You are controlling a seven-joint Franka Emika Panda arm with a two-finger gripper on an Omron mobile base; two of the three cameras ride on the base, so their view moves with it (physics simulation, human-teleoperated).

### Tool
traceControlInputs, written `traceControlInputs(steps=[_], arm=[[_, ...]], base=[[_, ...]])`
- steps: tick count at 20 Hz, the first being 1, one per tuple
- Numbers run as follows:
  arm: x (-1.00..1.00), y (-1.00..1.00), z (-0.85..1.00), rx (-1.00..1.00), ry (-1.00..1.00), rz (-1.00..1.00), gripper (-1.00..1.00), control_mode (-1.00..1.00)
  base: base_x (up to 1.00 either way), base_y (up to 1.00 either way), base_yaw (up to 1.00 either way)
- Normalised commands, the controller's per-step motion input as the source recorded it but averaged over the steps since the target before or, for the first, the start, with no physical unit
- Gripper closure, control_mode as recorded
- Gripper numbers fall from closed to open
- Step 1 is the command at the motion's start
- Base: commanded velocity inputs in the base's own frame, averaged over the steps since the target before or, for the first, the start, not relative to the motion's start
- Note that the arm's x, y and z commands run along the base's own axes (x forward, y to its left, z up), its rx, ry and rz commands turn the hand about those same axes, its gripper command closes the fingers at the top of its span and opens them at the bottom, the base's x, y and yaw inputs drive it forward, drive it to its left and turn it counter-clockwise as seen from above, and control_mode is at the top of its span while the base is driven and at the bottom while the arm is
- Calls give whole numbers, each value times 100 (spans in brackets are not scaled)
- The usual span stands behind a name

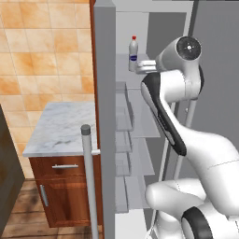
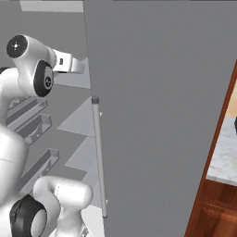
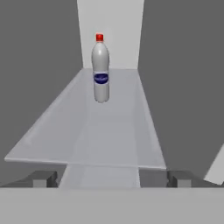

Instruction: Take the bottled waters from the counter and place them in the freezer to freeze. Close the freezer door after placing the bottles.

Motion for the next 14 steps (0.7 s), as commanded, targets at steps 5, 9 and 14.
traceControlInputs(steps=[5,9,14], arm=[[-81,-16,-21,0,36,-9,-100,-100],[-58,-14,-60,0,36,-7,-100,-100],[-20,-39,-75,7,37,0,-100,-100]], base=[[0,0,0],[0,0,0],[0,0,0]])
